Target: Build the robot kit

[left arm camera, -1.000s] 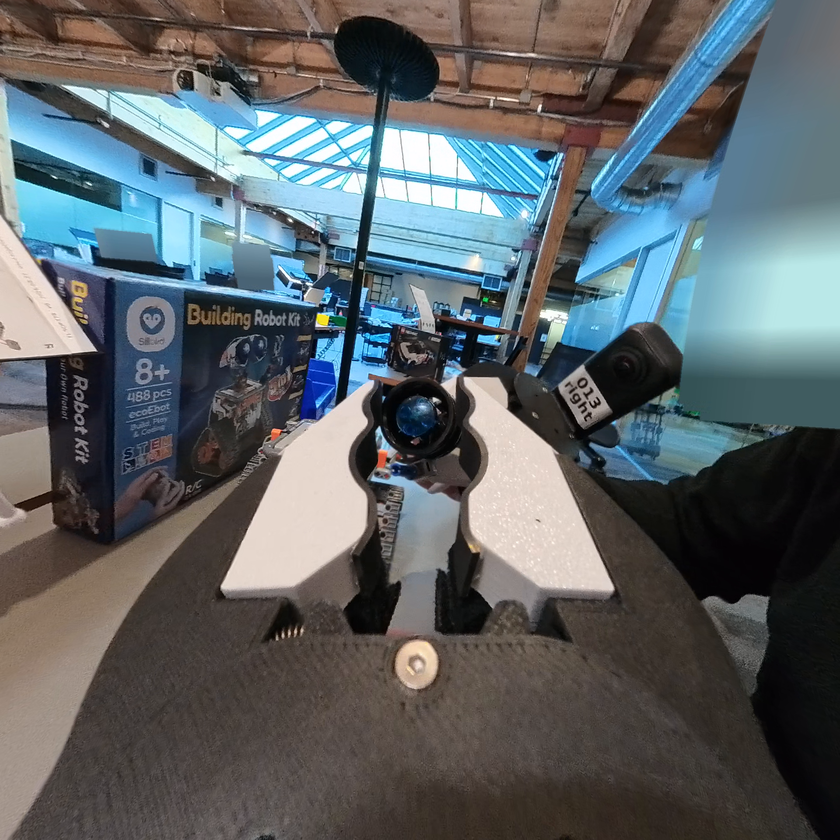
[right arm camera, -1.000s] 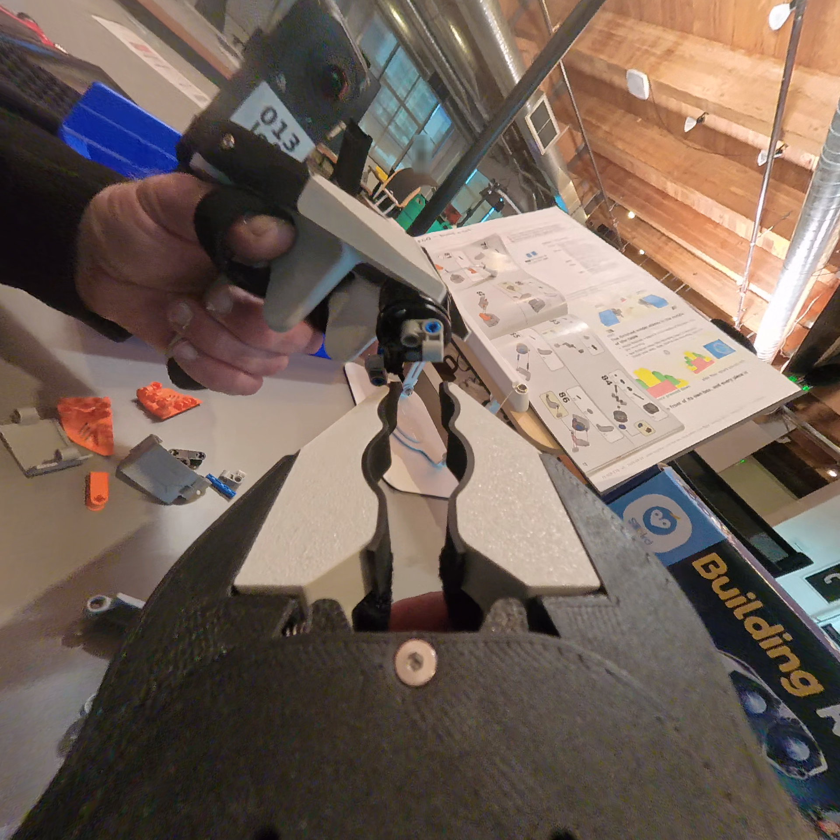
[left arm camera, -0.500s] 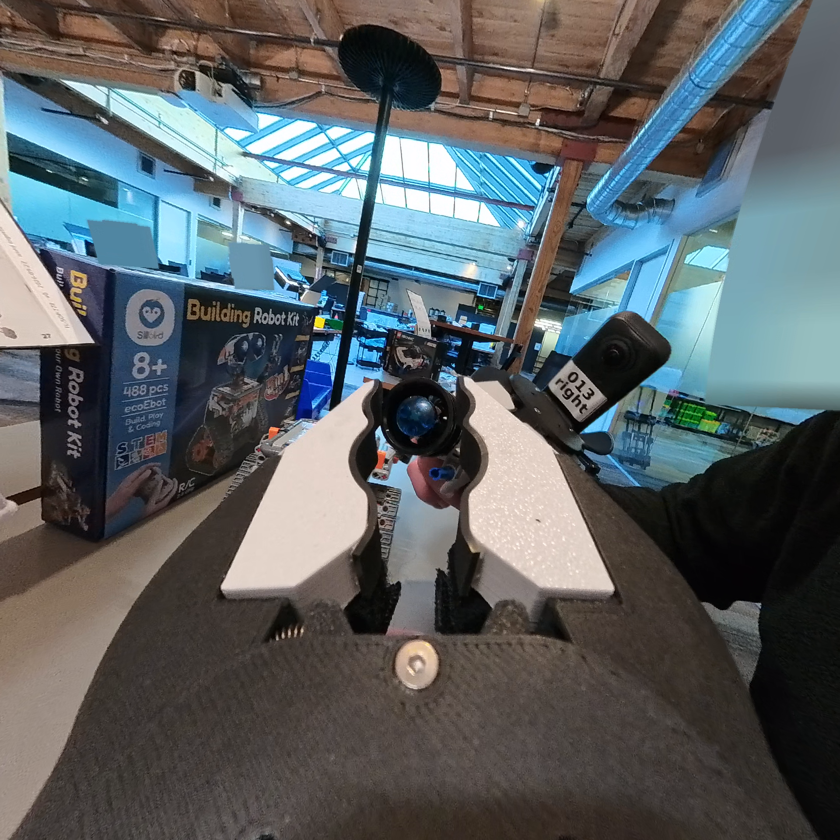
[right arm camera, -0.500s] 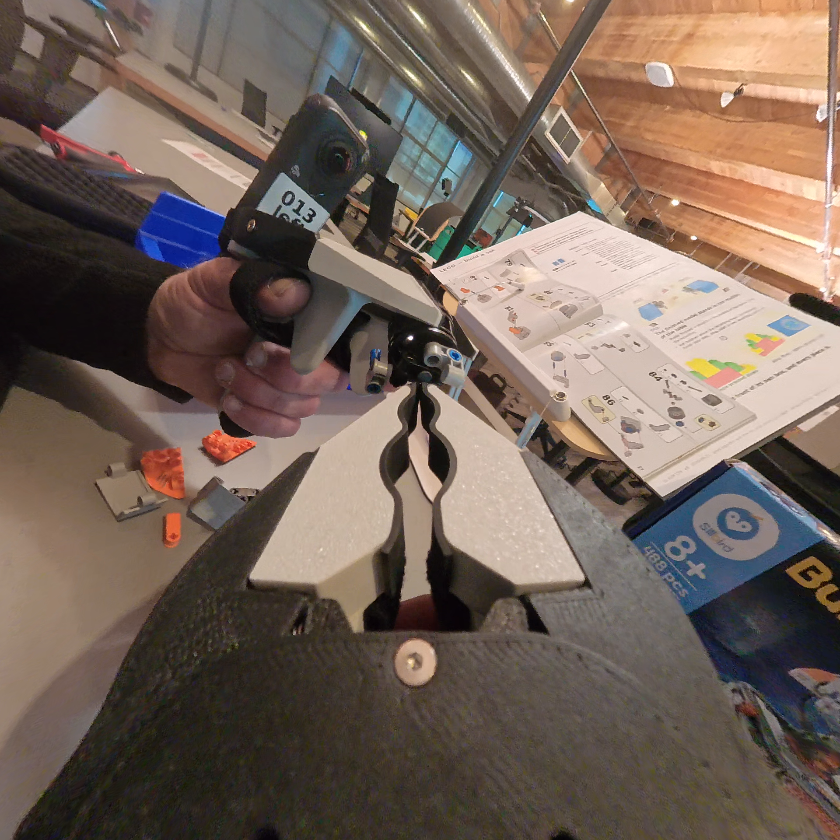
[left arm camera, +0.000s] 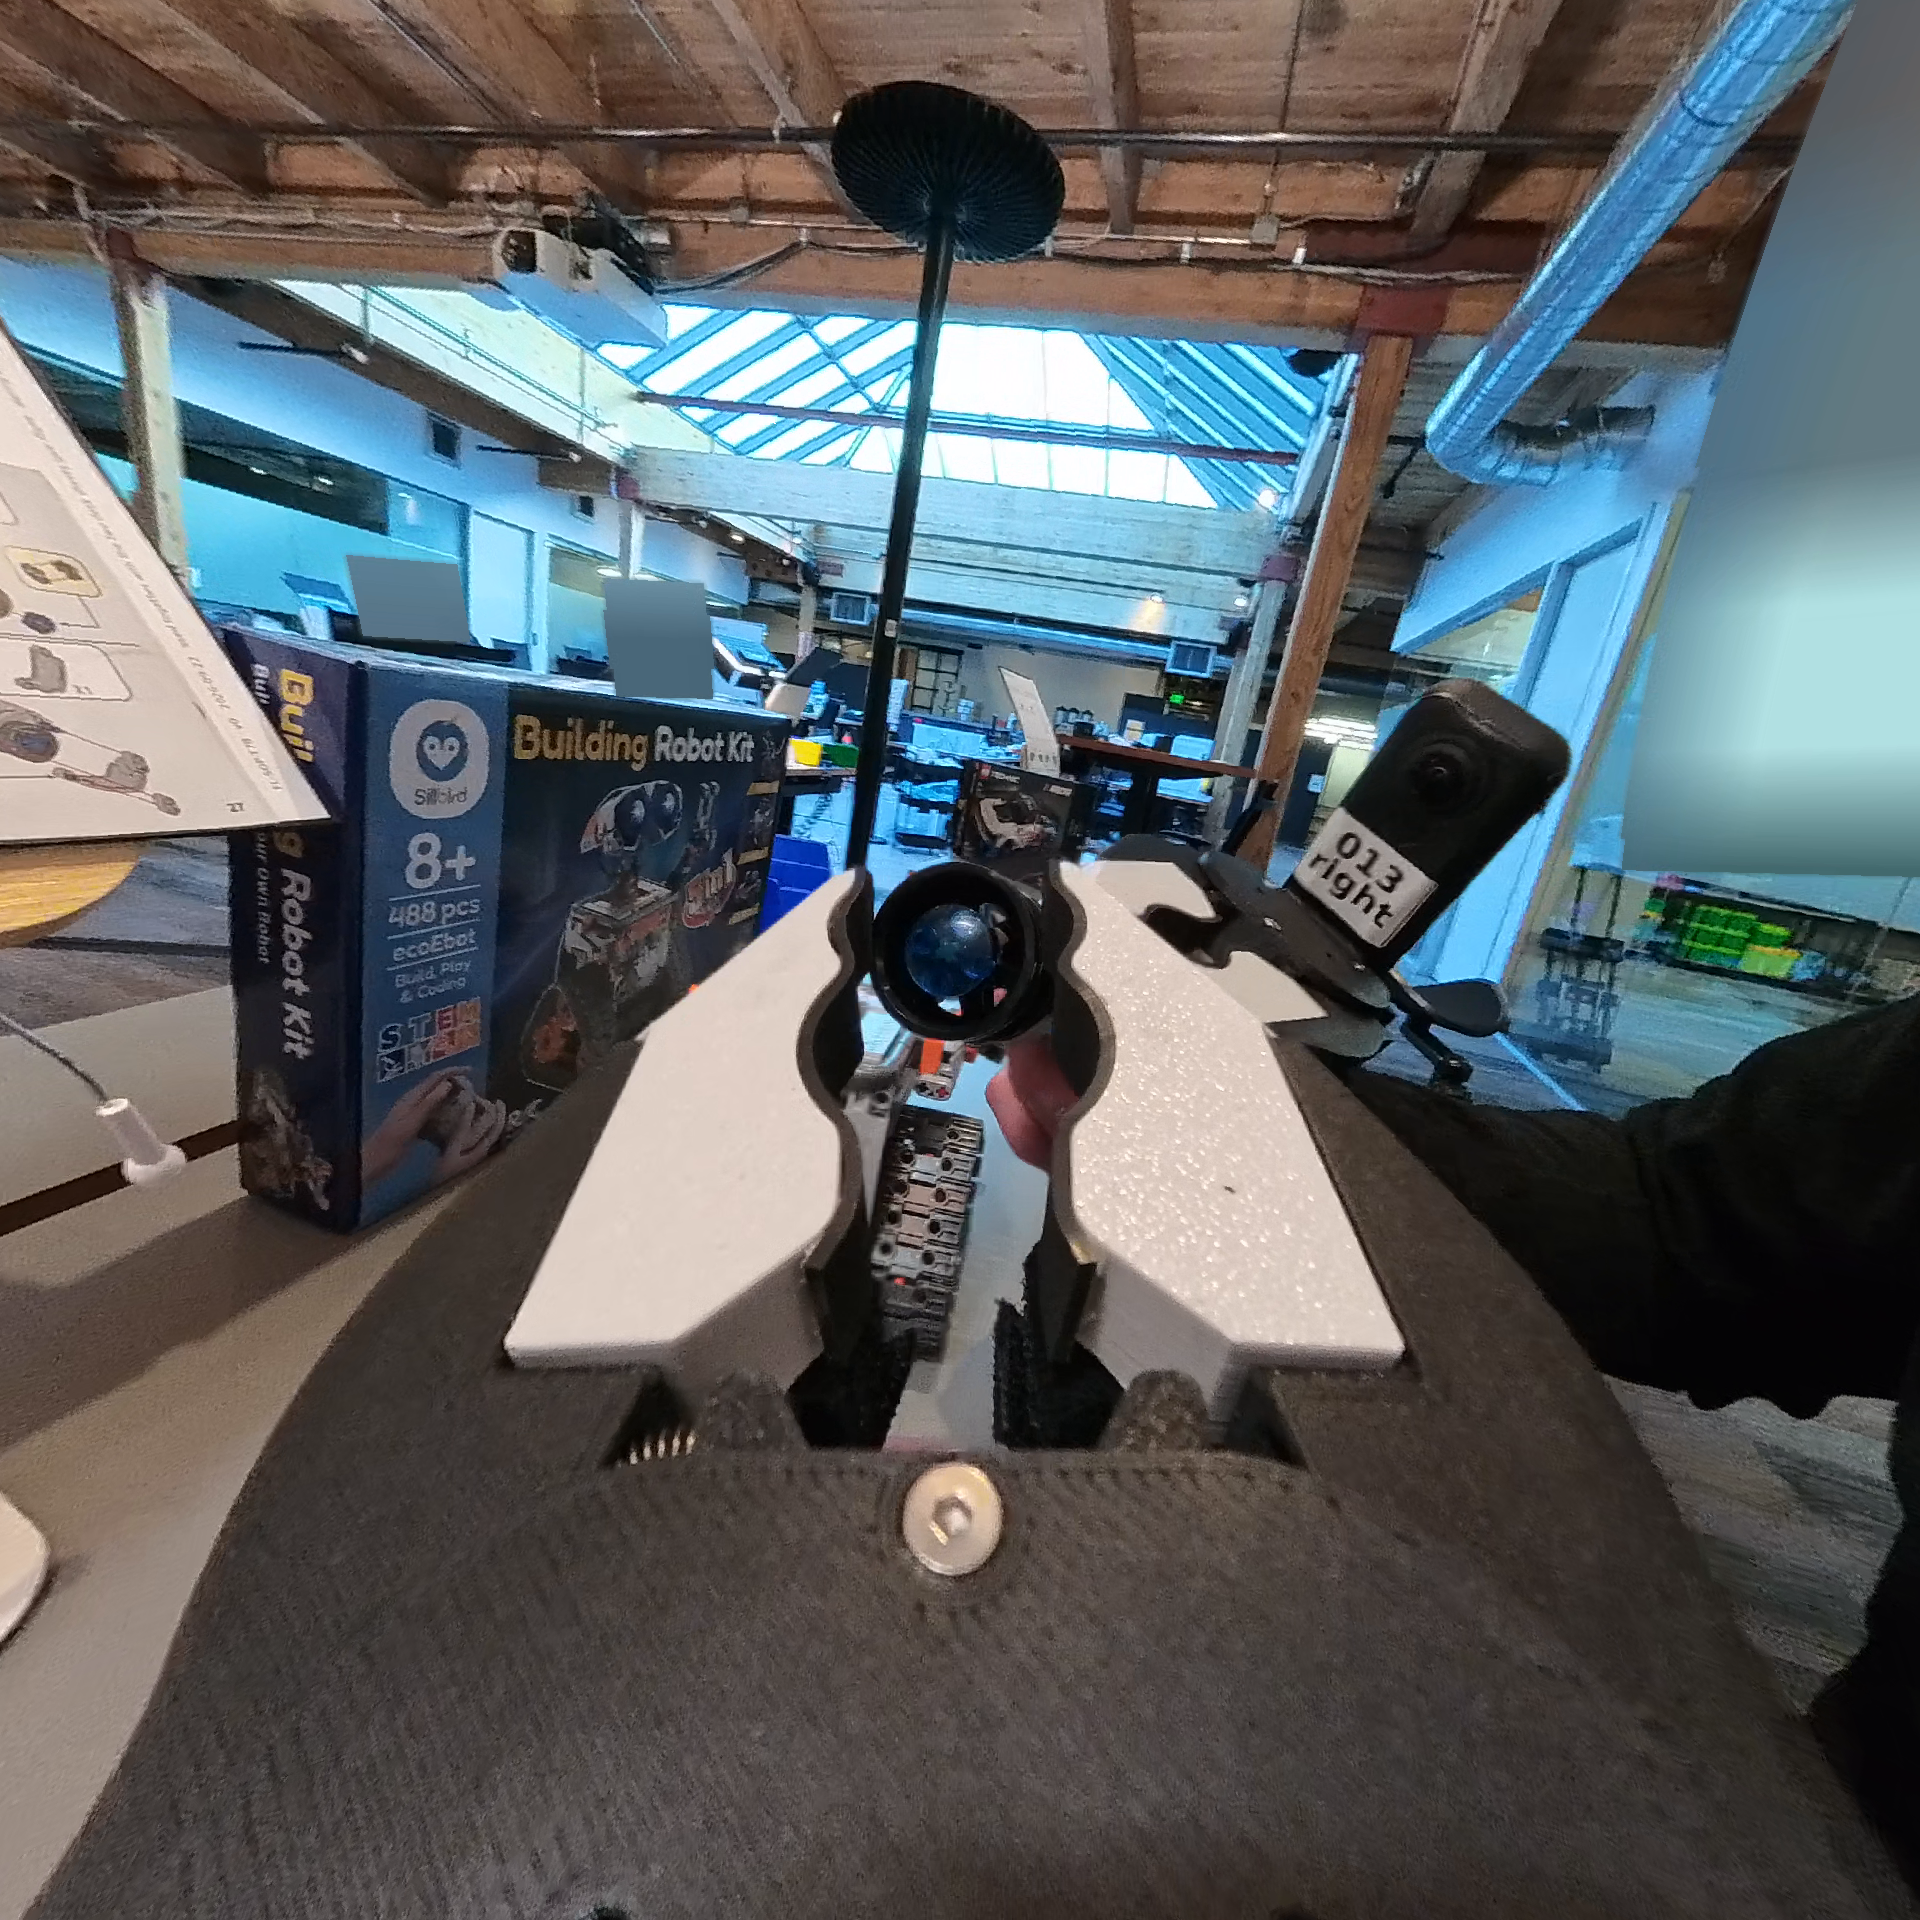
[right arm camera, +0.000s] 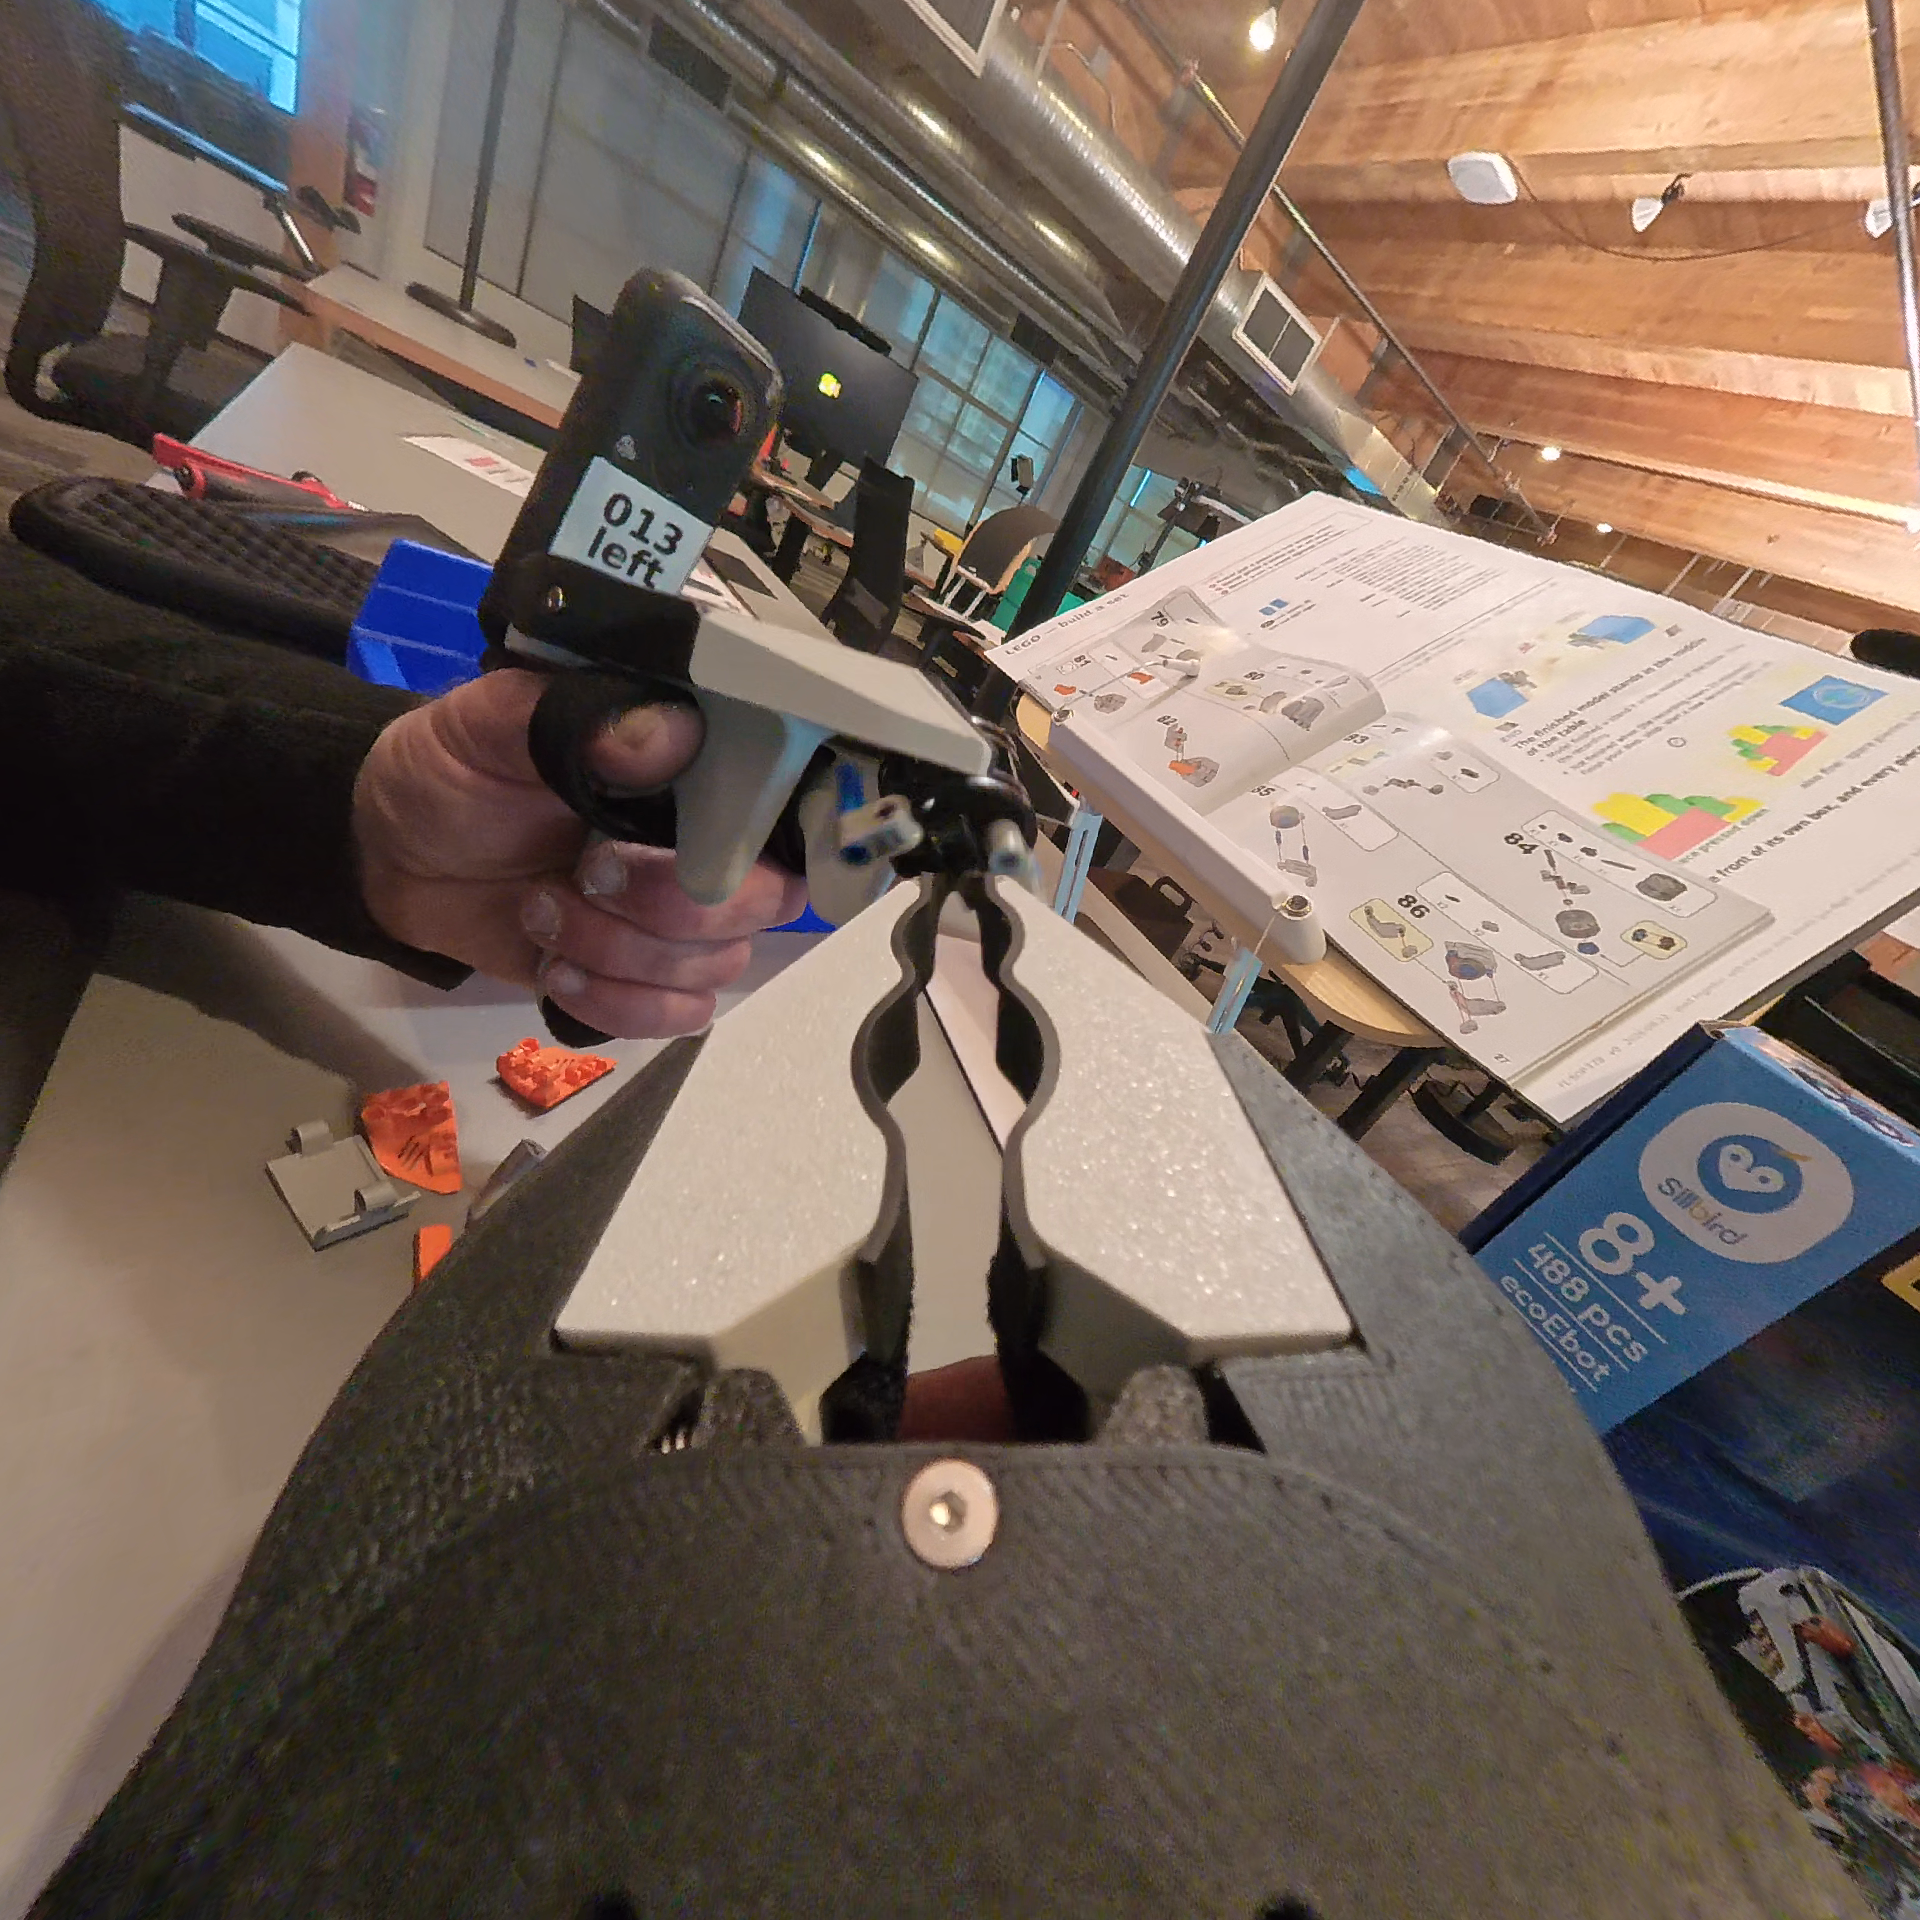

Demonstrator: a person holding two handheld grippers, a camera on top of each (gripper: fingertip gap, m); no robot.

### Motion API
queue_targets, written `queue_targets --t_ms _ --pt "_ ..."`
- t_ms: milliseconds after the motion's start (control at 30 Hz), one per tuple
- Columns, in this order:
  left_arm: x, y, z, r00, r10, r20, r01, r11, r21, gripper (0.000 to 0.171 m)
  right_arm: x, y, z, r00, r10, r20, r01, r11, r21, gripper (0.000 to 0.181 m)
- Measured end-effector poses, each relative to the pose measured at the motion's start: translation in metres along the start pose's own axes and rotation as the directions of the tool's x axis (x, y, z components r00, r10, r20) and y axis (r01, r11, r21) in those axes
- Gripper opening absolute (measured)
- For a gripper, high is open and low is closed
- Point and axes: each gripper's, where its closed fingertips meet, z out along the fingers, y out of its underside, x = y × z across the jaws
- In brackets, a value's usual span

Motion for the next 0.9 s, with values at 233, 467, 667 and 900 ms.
queue_targets --t_ms 233,467,667,900 --pt "-0.0031 0.0017 0.0003 0.995 0.089 0.055 -0.088 0.996 -0.012 0.030 0.0044 -0.0004 -0.0010 0.999 0.035 -0.011 -0.035 0.999 0.005 0.012" --pt "-0.0043 0.0012 -0.0001 0.976 0.193 0.100 -0.192 0.981 -0.020 0.030 0.0081 0.0015 0.0000 0.996 0.088 -0.024 -0.088 0.996 0.003 0.010" --pt "-0.0053 0.0012 -0.0003 0.958 0.256 0.127 -0.254 0.967 -0.035 0.030 0.0070 0.0030 0.0010 0.994 0.111 -0.018 -0.110 0.994 0.004 0.006" --pt "-0.0071 0.0026 -0.0002 0.924 0.345 0.166 -0.338 0.939 -0.066 0.030 0.0079 0.0071 0.0015 0.993 0.113 -0.017 -0.114 0.993 -0.015 0.007"
